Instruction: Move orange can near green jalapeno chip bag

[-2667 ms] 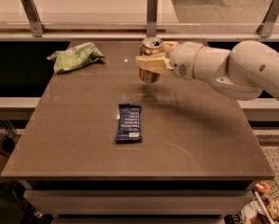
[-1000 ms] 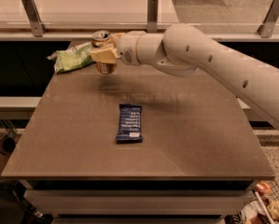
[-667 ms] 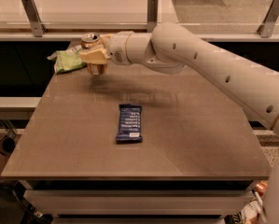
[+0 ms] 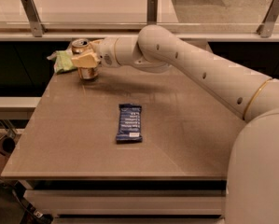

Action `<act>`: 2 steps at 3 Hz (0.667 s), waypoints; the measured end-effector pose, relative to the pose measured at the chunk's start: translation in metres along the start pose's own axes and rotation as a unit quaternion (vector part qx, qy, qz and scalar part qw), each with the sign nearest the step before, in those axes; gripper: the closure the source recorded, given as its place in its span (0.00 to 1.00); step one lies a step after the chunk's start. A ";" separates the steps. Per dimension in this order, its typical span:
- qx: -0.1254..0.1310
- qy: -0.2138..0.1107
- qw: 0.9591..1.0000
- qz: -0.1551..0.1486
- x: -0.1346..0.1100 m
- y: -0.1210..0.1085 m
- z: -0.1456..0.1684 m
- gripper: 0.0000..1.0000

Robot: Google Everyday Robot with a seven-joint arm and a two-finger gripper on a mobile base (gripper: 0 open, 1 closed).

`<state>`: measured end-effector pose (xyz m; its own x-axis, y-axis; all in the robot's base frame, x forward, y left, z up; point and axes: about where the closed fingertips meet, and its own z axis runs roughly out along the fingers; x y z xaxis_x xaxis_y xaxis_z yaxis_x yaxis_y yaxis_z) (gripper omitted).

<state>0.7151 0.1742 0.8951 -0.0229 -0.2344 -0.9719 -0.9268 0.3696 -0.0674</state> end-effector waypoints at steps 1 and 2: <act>-0.005 0.002 1.000 0.008 0.013 -0.004 0.015 1.00; -0.006 0.002 1.000 0.008 0.013 -0.003 0.016 0.82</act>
Offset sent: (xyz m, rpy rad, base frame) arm 0.0080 0.0081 -0.0144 0.0017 0.0163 0.0057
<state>0.7238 0.1845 0.8788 -0.0399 -0.2326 -0.9718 -0.9308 0.3622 -0.0484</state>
